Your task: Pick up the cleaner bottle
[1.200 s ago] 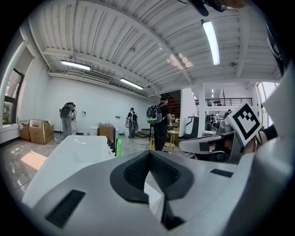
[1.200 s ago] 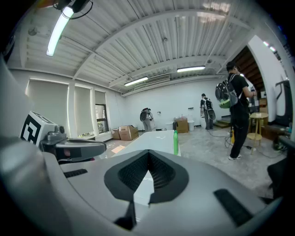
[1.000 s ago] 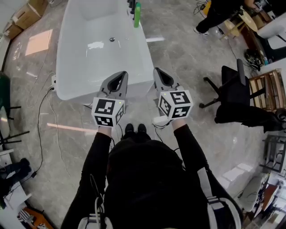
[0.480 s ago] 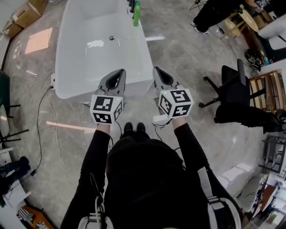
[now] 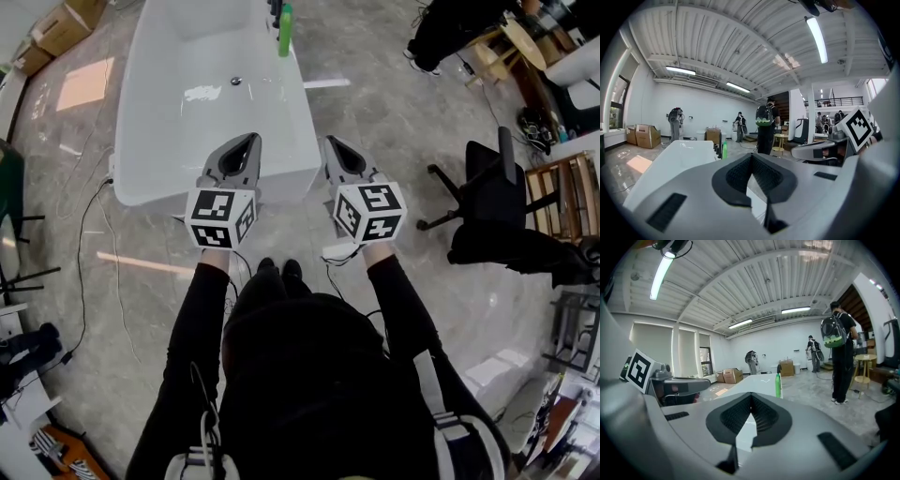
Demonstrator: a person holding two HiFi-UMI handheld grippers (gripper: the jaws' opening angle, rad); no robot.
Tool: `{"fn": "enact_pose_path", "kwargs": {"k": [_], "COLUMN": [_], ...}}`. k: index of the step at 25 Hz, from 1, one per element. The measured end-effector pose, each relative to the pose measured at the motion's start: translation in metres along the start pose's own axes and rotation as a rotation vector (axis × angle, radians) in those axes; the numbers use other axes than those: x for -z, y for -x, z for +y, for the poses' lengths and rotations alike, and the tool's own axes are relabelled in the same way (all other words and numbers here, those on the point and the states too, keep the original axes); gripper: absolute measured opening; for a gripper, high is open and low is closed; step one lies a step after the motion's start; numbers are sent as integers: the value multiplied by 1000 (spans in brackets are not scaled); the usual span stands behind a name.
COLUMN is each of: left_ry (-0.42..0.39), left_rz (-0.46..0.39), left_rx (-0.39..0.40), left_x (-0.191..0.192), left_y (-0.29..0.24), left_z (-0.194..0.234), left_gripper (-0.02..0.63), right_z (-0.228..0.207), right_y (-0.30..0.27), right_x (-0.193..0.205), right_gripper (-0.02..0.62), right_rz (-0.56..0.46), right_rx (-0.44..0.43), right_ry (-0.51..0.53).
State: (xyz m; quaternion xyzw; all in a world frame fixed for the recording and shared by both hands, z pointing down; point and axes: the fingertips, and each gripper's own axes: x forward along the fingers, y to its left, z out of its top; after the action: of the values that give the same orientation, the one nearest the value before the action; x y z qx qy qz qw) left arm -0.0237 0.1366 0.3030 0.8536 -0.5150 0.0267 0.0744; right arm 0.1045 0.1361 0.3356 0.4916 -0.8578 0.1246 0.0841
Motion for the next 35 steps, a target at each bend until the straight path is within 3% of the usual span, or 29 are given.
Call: {"fn": "enact_pose_path", "kwargs": {"k": [13,35], "left_ry": [-16,47], "left_rz": [4,84], "left_rx": [-28,-32], "left_x": [-12,-4], "left_y": [-36,-185], "left_z": [20,124], "left_gripper": [8,8], "right_z": [-16,-80], "right_y": [-34,-202], "right_x": [-10,-37], "right_gripper": [2,2], "right_rz": [8,99], "right_rx": [-12,42], "right_ry": [18,57]}}
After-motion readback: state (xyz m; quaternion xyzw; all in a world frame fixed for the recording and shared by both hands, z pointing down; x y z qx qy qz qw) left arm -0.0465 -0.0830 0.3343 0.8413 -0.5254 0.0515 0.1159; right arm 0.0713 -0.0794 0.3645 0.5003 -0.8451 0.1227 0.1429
